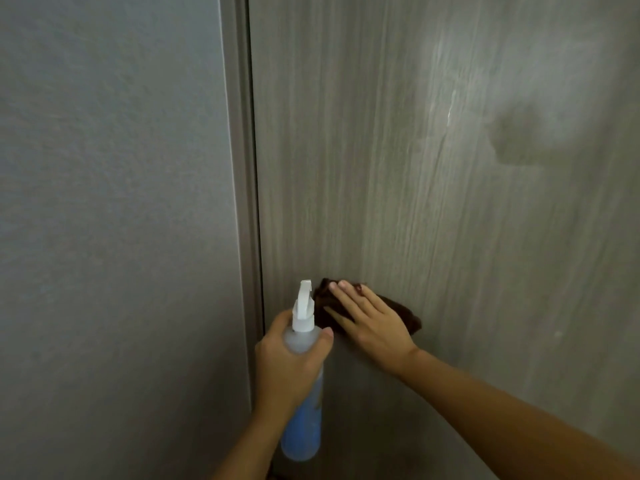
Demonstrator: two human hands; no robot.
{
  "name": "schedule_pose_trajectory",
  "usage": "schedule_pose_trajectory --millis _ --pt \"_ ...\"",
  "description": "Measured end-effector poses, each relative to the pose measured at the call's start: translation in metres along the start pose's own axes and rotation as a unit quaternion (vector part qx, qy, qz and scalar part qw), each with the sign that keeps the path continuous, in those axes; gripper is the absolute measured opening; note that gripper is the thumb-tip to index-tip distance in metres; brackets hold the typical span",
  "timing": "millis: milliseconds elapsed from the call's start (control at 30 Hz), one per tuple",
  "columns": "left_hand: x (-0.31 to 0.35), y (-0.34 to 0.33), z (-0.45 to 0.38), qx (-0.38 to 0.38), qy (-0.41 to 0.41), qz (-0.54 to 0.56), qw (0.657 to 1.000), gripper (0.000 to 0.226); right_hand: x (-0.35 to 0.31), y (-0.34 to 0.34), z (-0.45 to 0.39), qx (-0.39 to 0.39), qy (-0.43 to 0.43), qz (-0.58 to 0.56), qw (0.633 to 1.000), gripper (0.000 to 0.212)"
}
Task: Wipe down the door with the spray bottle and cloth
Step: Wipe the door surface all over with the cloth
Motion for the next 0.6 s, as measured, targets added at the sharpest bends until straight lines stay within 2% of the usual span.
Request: schedule_pose_trajectory --millis 100,200,267,433,600 --pt "-0.004 -0.003 0.004 -0.006 0.01 0.006 1.0 0.039 0.039 0.028 -0.014 0.067 -0.12 -0.014 0.99 0.051" --pt "-0.009 -0.005 0.003 -0.015 0.016 0.014 1.0 0.036 0.087 0.052 -0.013 0.096 -0.274 -0.023 0.957 0.062" --pt "-0.008 -0.006 0.0 -0.017 0.006 0.023 1.0 0.034 0.106 0.061 -0.01 0.118 -0.326 -0.022 0.938 0.062" --pt "-0.008 -0.006 -0.011 -0.008 -0.002 0.025 1.0 0.033 0.101 0.052 -0.009 0.126 -0.355 -0.044 0.925 0.06" --pt "-0.014 -0.007 -0.014 -0.016 -0.021 0.011 1.0 0.035 0.061 0.031 -0.013 0.095 -0.294 -0.055 0.949 0.062"
Point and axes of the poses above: each hand's wrist, its own z-axis away from the middle knuckle, its own y-axis out of the back of the hand, x = y × z, the point moved 9 cm from there along -z, towards the middle knuckle, and after that the axes turned 1 degree about z, right-handed, at the moved point
